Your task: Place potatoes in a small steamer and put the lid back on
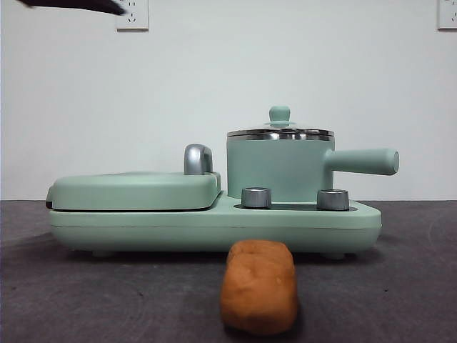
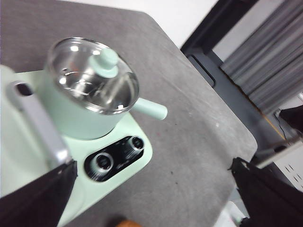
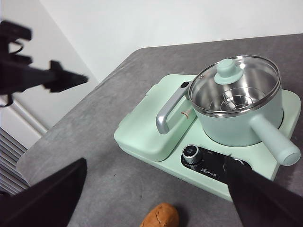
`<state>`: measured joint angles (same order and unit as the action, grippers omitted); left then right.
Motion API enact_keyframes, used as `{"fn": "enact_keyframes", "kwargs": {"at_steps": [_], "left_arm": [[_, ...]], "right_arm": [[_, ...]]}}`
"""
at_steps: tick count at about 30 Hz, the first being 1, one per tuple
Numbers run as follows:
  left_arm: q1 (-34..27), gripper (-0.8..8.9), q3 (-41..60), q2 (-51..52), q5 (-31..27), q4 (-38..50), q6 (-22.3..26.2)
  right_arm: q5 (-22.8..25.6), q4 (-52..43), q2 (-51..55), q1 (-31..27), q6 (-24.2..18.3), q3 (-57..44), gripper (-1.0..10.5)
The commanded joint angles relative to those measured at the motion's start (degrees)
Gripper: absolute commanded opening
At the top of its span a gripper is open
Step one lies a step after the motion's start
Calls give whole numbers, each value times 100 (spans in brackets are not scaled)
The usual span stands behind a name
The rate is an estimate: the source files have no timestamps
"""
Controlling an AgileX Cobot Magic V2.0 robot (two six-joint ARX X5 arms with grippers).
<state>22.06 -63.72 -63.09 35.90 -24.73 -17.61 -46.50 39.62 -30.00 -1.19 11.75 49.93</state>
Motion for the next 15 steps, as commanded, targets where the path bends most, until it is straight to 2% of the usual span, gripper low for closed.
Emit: {"fn": "enact_keyframes", "kwargs": {"at_steps": [1, 9, 15], "left_arm": [[247, 530, -645, -623, -118, 15, 201], [1038, 530, -2238, -2234, -1123, -9, 741], [1462, 528, -2885, -3202, -2280, 175, 1049]], "right_arm": [[0, -46, -24, 4, -61, 109, 466], [0, -42, -24, 4, -26, 109, 466], [0, -42, -24, 4, -24, 109, 466]]}}
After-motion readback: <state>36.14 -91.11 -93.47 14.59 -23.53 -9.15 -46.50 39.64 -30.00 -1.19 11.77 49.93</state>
